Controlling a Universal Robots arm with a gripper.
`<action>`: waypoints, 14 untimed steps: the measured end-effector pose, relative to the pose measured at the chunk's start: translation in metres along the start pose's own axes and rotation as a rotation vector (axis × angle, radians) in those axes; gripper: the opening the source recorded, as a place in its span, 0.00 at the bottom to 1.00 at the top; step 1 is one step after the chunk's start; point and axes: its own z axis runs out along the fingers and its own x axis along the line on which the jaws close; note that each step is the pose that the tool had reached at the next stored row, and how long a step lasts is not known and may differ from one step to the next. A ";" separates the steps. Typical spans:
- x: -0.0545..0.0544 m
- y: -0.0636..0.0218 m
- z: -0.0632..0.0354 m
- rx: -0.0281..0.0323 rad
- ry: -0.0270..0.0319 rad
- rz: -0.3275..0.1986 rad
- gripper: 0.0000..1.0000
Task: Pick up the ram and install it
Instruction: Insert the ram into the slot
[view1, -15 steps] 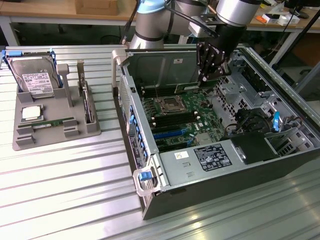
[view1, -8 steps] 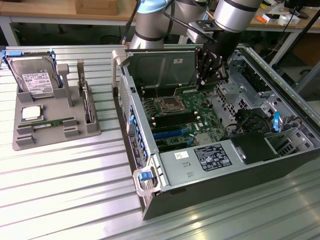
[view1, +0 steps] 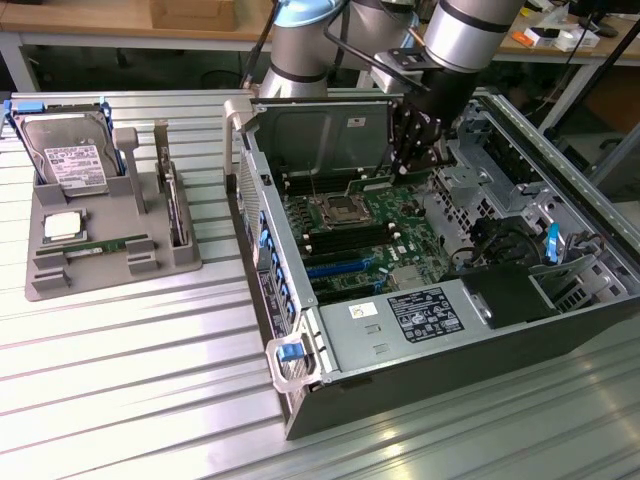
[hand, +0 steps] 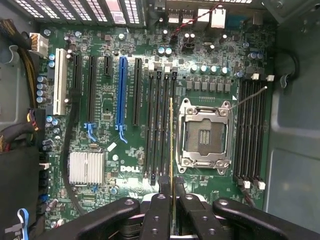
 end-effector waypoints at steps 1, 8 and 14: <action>0.000 0.0001 0.0018 0.0000 0.0000 0.000 0.13; 0.000 0.0004 0.0102 0.0000 0.0000 0.000 0.13; 0.000 0.0005 0.0162 0.0000 0.0000 0.000 0.13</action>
